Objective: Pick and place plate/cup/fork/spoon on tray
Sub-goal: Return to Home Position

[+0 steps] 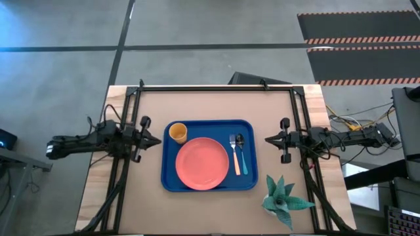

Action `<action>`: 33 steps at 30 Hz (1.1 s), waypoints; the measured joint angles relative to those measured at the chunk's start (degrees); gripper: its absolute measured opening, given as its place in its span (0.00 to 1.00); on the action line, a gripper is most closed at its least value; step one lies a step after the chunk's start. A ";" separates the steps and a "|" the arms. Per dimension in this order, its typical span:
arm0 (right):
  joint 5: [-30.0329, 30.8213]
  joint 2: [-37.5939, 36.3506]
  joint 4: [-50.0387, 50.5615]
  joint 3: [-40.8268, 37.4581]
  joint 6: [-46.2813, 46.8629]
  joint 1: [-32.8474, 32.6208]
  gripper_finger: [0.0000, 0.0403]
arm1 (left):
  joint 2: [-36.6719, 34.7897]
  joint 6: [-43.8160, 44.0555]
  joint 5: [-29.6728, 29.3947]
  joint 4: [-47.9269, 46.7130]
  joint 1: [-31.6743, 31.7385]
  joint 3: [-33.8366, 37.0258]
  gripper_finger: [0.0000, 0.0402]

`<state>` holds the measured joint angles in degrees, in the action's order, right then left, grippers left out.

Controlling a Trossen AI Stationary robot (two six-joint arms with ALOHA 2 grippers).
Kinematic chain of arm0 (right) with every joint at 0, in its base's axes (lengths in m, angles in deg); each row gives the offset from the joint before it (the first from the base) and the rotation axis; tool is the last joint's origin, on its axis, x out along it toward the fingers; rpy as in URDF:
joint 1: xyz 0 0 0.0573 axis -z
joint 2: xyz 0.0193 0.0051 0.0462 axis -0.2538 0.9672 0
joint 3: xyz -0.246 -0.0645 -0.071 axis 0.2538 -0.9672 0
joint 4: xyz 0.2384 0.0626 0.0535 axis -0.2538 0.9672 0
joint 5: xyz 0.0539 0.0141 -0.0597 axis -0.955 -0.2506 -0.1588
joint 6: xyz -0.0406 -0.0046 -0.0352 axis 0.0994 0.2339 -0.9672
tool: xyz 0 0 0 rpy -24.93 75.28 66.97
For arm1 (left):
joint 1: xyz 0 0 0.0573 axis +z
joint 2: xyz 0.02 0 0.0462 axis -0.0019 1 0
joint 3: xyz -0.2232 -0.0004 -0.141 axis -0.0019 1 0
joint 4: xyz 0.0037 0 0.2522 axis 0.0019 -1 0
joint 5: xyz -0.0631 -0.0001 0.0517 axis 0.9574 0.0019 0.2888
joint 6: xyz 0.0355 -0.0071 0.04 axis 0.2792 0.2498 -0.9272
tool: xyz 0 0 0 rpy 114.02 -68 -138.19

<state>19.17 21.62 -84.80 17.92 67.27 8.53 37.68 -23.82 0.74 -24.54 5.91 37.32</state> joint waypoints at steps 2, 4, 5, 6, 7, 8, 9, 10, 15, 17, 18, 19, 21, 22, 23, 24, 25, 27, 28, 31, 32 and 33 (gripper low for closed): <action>0.01 0.00 0.00 0.01 0.15 0.00 0.02 | -0.11 0.01 0.01 1.30 -0.72 0.28 0.00; 0.02 0.00 0.00 0.03 0.33 -0.01 0.02 | 0.00 0.10 -0.24 2.13 -1.32 0.59 0.00; 0.02 0.00 0.00 0.03 0.35 -0.02 0.02 | 0.15 0.32 -0.65 2.15 -1.63 0.74 0.00; 0.02 0.00 0.00 0.03 0.35 -0.02 0.02 | 0.38 1.12 -1.15 2.17 -1.92 1.02 0.00; 0.02 0.00 0.00 0.05 0.37 -0.02 0.02 | 0.67 2.27 -2.00 2.20 -2.22 1.37 0.00; 0.01 0.00 0.00 0.07 0.37 -0.02 0.02 | 0.92 3.45 -2.68 2.14 -2.49 1.86 0.00; 0.01 0.00 0.00 0.08 0.37 -0.02 0.02 | 1.12 4.44 -3.32 2.21 -2.83 2.39 0.00; 0.02 0.00 0.00 0.08 0.37 -0.02 0.02 | 1.41 4.71 -3.57 3.13 -3.31 2.98 0.00; 0.02 0.00 0.00 0.12 1.21 -0.02 0.02 | 2.62 5.04 -6.38 5.86 -5.35 4.23 0.00; 0.00 0.00 0.00 0.16 1.87 -0.02 0.02 | 3.21 5.06 -7.87 5.80 -6.08 4.23 0.00; 0.01 0.00 -0.02 0.18 1.97 -0.04 0.02 | 3.52 5.06 -8.16 5.90 -6.47 4.23 0.00; 0.00 0.00 -0.02 0.18 2.02 -0.04 0.02 | 3.79 5.06 -8.19 5.94 -6.86 4.23 0.00; 0.00 0.00 0.00 0.18 1.97 -0.04 0.02 | 4.29 5.09 -8.21 5.92 -7.59 4.25 0.00; 0.00 0.00 -0.02 0.18 1.97 -0.04 0.02 | 4.46 5.09 -8.21 5.91 -7.94 4.25 0.00; -0.01 0.00 -0.02 0.21 1.95 -0.04 0.02 | 4.66 5.06 -8.23 5.88 -8.27 4.28 0.00; -0.03 0.00 0.00 0.20 1.84 -0.04 0.02 | 4.80 4.91 -8.36 5.81 -8.50 4.36 0.00; -0.06 0.00 0.00 0.21 1.59 -0.04 0.02 | 4.92 4.72 -8.89 5.85 -8.67 4.60 0.00; -0.32 0.00 0.03 0.21 1.22 -0.04 0.02 | 4.98 4.63 -11.22 5.75 -8.87 5.28 0.00; -0.39 0.00 0.08 0.21 1.08 -0.04 0.02 | 4.92 4.62 -12.27 5.72 -8.86 5.28 0.00; -0.46 0.00 0.13 -0.01 1.95 -0.04 0.02 | 5.04 3.30 -13.38 6.18 -8.86 5.29 0.00; -0.46 0.01 0.59 -0.03 2.47 -0.04 0.02 | 4.75 2.80 -13.39 6.36 -8.85 5.30 0.00; -0.46 0.04 0.93 -0.03 3.07 -0.04 0.02 | 4.41 2.52 -13.39 6.72 -8.85 5.30 0.00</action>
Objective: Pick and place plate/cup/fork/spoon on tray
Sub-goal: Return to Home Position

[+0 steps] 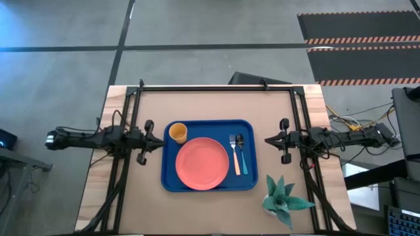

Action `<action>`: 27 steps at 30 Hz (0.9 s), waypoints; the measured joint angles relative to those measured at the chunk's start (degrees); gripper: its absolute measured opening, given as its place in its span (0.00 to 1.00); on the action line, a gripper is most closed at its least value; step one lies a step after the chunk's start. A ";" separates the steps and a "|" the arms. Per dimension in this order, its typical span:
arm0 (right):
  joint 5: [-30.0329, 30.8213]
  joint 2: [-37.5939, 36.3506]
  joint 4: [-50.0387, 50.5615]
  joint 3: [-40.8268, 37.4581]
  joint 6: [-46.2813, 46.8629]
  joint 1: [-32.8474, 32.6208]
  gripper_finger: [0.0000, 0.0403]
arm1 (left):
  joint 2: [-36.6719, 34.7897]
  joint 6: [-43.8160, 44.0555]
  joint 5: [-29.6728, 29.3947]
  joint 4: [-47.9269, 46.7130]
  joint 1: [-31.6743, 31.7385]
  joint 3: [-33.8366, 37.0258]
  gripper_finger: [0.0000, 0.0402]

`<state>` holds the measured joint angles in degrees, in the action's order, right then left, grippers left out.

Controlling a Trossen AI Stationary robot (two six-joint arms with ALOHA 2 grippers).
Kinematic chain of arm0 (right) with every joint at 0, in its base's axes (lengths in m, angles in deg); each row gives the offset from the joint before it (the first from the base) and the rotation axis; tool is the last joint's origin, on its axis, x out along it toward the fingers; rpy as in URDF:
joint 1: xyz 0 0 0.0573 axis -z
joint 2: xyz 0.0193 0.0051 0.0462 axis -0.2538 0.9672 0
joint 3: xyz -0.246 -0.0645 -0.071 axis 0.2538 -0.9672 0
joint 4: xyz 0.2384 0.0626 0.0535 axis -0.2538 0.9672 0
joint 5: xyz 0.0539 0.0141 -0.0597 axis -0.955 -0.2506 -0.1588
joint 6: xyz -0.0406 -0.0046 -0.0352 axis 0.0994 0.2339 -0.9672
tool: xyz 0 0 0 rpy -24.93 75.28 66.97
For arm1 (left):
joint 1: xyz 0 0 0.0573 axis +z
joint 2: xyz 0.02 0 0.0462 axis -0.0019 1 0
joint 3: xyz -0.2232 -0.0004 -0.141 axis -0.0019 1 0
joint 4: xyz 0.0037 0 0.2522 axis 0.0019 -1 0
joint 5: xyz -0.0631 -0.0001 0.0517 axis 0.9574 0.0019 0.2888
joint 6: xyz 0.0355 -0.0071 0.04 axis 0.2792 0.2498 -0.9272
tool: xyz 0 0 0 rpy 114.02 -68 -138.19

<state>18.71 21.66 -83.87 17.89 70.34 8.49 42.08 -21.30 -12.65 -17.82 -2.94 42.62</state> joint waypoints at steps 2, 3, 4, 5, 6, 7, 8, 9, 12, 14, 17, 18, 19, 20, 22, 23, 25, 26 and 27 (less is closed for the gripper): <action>0.00 0.00 -0.10 0.00 0.30 0.00 0.02 | -0.91 -0.15 0.03 0.05 -0.01 0.01 0.00; 0.00 0.00 -0.36 -0.02 0.12 0.00 0.02 | -1.51 -0.22 0.13 -0.11 0.00 0.02 0.00; 0.00 0.00 -0.65 -0.02 -0.10 0.00 0.02 | -2.17 -0.81 0.65 -0.06 0.00 0.02 0.00; 0.00 0.00 -0.81 -0.02 -0.13 0.00 0.02 | -2.92 -1.33 1.01 0.27 -0.02 0.02 0.00; 0.00 0.00 -0.90 -0.02 -0.15 0.00 0.02 | -3.73 -2.43 1.16 0.98 -0.07 -0.07 0.00; 0.00 0.00 -0.90 -0.04 -0.14 0.00 0.02 | -4.73 -4.10 1.36 1.12 -0.18 -0.24 0.00; 0.00 0.00 -0.89 -0.04 -0.14 0.00 0.02 | -5.73 -5.83 1.89 0.91 -0.28 -0.50 0.00; 0.00 0.00 -0.89 -0.04 -0.17 0.00 0.02 | -6.78 -7.43 2.32 0.96 -0.30 -0.77 0.00; 0.01 0.00 -0.88 -0.04 -0.73 0.00 0.02 | -9.74 -8.57 2.44 0.00 -0.34 -0.72 0.00; 0.11 -0.02 -0.89 -0.07 -0.79 0.00 0.02 | -9.77 -8.27 2.85 -1.25 -0.38 -0.10 0.00; 0.39 -0.02 -0.89 -0.07 -0.78 0.00 0.02 | -9.20 -6.93 3.60 -1.03 -0.44 0.02 0.00; 0.42 -0.02 -0.88 -0.09 -0.78 0.00 0.02 | -9.05 -6.93 3.52 -0.58 -0.46 0.02 0.00; 0.42 -0.01 -0.86 -0.09 -0.77 0.00 0.02 | -9.04 -6.96 3.54 -1.23 -0.46 0.02 0.00; 0.42 0.00 -0.87 -0.09 -0.73 0.00 0.02 | -9.10 -6.98 3.52 -1.38 -0.46 0.03 0.00; 0.44 -0.02 -0.82 -0.09 -0.76 0.00 0.02 | -9.17 -6.95 3.49 -2.05 -0.46 0.04 0.00; 0.43 -0.02 -0.70 -0.09 -0.99 0.00 0.02 | -9.20 -6.94 3.47 -2.83 -0.46 0.04 0.00; 0.46 -0.02 -0.34 -0.09 -1.12 0.00 0.02 | -9.06 -6.88 3.21 -3.68 -0.46 0.07 0.00; 0.46 -0.02 -0.29 -0.11 -1.12 0.00 0.02 | -9.04 -6.59 2.71 -3.58 -0.46 0.07 0.00; 0.46 -0.02 -0.32 -0.11 -1.13 0.00 0.02 | -9.02 -6.50 2.07 -3.52 -0.46 0.09 0.00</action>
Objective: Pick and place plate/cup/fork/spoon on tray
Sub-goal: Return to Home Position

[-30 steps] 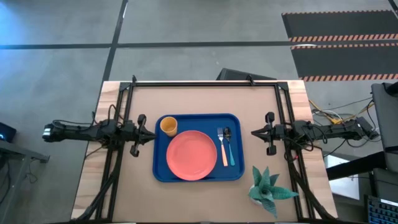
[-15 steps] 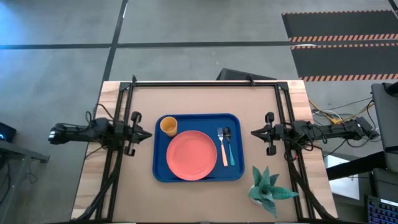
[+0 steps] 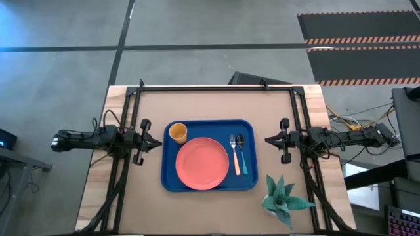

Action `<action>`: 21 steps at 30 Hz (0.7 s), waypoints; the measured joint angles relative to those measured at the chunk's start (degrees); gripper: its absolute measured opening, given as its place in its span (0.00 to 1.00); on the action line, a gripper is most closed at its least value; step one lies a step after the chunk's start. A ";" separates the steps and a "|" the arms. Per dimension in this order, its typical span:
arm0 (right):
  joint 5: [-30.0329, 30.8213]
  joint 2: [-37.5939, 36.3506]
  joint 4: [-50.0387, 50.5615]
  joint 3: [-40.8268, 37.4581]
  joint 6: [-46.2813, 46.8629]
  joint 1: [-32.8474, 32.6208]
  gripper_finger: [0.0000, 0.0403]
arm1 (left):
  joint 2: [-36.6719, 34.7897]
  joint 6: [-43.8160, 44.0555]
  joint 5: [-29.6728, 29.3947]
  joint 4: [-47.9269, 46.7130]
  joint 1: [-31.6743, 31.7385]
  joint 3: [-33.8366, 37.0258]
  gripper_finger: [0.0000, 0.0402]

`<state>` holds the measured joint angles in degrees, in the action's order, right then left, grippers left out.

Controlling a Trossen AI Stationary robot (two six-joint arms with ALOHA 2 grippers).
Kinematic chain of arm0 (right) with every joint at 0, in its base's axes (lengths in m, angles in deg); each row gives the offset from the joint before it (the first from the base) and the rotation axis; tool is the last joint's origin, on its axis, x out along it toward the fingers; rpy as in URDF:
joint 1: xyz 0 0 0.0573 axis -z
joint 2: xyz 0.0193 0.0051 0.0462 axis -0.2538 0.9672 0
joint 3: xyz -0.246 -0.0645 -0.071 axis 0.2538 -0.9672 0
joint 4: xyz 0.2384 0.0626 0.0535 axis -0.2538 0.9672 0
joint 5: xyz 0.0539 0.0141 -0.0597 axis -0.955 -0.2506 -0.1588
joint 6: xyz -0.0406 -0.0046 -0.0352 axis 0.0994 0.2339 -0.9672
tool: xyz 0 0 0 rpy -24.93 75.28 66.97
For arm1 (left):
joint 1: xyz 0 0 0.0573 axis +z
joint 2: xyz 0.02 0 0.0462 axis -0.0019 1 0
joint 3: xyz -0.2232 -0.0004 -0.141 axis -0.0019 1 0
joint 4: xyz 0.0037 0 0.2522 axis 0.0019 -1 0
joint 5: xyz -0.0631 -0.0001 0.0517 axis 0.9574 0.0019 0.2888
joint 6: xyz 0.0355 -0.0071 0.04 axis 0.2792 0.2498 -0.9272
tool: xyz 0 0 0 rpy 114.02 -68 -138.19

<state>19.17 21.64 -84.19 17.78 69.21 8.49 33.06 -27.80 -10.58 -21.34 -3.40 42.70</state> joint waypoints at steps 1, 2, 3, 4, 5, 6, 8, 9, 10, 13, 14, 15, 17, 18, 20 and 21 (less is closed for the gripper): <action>0.00 0.00 0.01 0.00 -0.01 0.00 0.02 | -0.02 -0.01 -0.61 -0.08 0.00 0.00 0.00; 0.02 0.00 0.05 0.00 -0.03 0.00 0.02 | -0.02 -0.01 -1.32 -0.45 0.00 0.02 0.00; 0.02 0.00 0.07 0.00 -0.13 0.00 0.02 | -0.01 -0.04 -1.75 -0.71 0.00 0.02 0.00; 0.03 0.00 0.07 0.00 -0.31 0.00 0.02 | 0.12 -0.31 -2.13 -0.65 0.00 0.04 0.00; 0.07 0.00 0.09 0.00 -0.39 0.00 0.02 | 0.25 -0.45 -2.48 -0.63 0.00 0.04 0.00; 0.15 0.00 0.19 0.00 -0.43 0.00 0.02 | 0.41 -0.46 -2.86 -0.62 0.00 0.04 0.00; 0.20 0.00 0.88 -0.02 -0.43 0.00 0.02 | 0.91 -0.47 -3.48 -0.71 0.00 0.07 0.00; 0.24 0.00 1.34 -0.02 -0.42 0.00 0.02 | 1.22 -0.47 -3.61 -0.66 0.00 0.07 0.00; 0.46 0.00 1.80 -0.02 -0.40 0.00 0.02 | 1.51 -0.47 -3.72 -0.71 0.00 0.07 0.00; 1.50 0.02 1.92 -0.03 -0.43 0.00 0.02 | 2.21 -0.47 -3.78 -0.76 0.00 0.07 0.00; 1.56 0.02 1.92 -0.03 -0.43 0.00 0.02 | 2.36 -0.45 -3.77 -0.73 0.00 0.07 0.00; 1.55 0.02 1.92 -0.04 -0.43 0.00 0.02 | 2.50 -0.45 -3.78 -0.75 0.00 0.09 0.00; 1.45 0.02 1.90 -0.04 -0.18 0.00 0.02 | 2.56 -0.45 -3.77 -0.69 0.00 0.11 0.00; 1.24 0.02 1.94 -0.04 0.03 0.00 0.02 | 2.51 -0.45 -3.77 -0.63 0.00 0.11 0.00; -1.38 0.02 2.04 -0.04 0.32 0.00 0.02 | 2.45 -0.45 -3.77 -0.56 0.00 0.01 0.00; -3.61 0.01 2.31 -0.04 0.28 0.00 0.02 | 2.45 -0.45 -3.77 -0.54 0.00 -0.07 0.00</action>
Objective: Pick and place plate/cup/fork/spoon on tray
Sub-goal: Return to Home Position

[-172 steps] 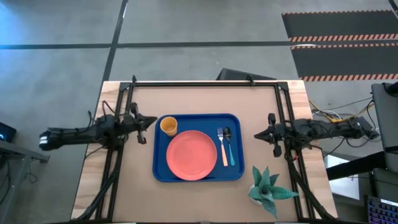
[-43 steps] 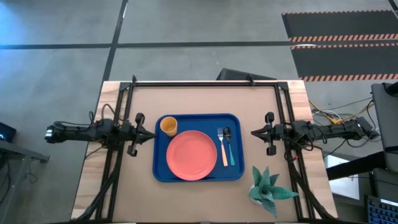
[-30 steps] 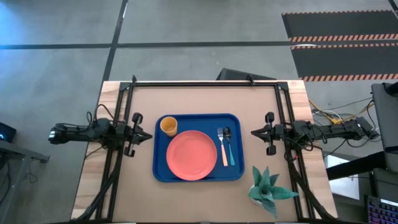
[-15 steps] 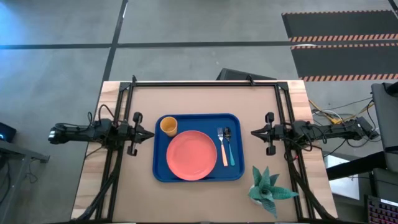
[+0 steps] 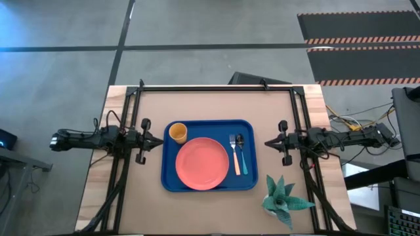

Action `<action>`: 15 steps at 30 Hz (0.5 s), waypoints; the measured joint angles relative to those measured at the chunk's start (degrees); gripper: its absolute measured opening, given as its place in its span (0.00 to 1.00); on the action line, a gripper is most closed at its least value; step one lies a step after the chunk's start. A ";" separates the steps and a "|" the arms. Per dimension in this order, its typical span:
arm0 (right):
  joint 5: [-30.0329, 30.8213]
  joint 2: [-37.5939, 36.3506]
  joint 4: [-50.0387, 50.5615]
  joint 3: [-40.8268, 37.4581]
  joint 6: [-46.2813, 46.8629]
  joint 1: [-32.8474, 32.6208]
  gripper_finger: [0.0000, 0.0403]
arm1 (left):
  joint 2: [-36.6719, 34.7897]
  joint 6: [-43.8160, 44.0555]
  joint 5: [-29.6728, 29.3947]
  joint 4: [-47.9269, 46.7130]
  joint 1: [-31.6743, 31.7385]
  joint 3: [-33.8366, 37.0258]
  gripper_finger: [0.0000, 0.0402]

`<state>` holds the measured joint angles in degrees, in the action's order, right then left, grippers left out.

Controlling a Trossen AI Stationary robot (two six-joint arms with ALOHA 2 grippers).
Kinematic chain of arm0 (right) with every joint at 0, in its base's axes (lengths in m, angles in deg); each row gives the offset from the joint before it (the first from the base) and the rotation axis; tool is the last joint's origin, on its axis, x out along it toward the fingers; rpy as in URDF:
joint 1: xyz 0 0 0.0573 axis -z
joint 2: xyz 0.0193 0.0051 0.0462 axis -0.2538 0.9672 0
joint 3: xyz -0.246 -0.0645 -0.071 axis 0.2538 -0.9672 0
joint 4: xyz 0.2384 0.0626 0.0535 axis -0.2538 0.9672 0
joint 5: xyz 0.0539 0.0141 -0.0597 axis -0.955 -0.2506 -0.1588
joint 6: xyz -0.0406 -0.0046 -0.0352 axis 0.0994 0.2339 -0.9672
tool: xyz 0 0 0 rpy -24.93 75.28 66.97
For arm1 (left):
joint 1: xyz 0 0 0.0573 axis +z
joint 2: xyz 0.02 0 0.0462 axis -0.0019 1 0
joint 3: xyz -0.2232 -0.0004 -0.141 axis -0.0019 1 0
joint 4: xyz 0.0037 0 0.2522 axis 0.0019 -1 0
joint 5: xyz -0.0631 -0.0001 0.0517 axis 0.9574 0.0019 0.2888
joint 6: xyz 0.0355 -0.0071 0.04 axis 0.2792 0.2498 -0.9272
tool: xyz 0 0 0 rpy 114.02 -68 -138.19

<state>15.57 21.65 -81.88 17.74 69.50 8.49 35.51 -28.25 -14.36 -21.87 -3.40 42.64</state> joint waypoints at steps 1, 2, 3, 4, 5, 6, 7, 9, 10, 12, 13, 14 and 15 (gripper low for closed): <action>-1.78 -0.01 0.61 0.00 0.31 0.00 0.02 | 0.01 0.00 0.00 -0.01 0.00 -0.06 0.00; -2.60 -0.01 1.36 0.00 1.24 -0.02 0.02 | 0.08 0.00 0.00 0.00 0.00 -0.10 0.00; -2.71 0.01 1.68 0.07 2.00 -0.02 0.02 | 0.09 0.00 0.00 0.00 0.00 -0.13 0.00; -2.73 0.10 1.91 0.14 2.42 0.00 0.02 | 0.06 0.00 0.00 0.00 0.00 -0.13 0.00; -2.65 0.14 2.04 0.17 2.15 0.00 0.02 | 0.00 0.00 0.00 0.06 0.00 -0.13 0.00; -2.44 0.12 2.06 0.17 1.44 0.00 0.02 | 0.00 0.00 0.00 0.11 0.00 -0.13 0.00; -1.82 0.05 2.05 0.20 1.21 0.00 0.02 | 0.02 0.01 0.00 0.08 0.00 -0.13 0.00; -0.33 0.03 1.97 0.24 0.74 0.00 0.02 | 0.11 0.02 0.00 0.11 0.00 -0.11 0.00; 0.16 0.03 1.97 0.26 0.71 0.00 0.02 | 0.11 0.02 0.00 0.07 0.00 -0.11 0.00; 0.30 0.03 2.00 0.26 0.75 0.00 0.02 | 0.11 0.00 0.00 0.09 0.00 -0.11 0.00; 0.30 0.05 2.02 0.28 0.79 0.00 0.02 | 0.10 -0.01 0.01 0.08 0.00 -0.11 0.00; 0.32 0.05 2.02 0.28 1.07 0.00 0.02 | 0.10 -0.02 0.00 0.08 0.00 -0.11 0.00; 0.33 0.05 2.03 0.28 1.44 0.00 0.02 | 0.11 -0.02 0.00 0.09 0.00 -0.11 0.00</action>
<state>15.89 21.70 -79.85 18.02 70.93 8.49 35.62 -28.27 -14.36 -21.79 -3.40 42.53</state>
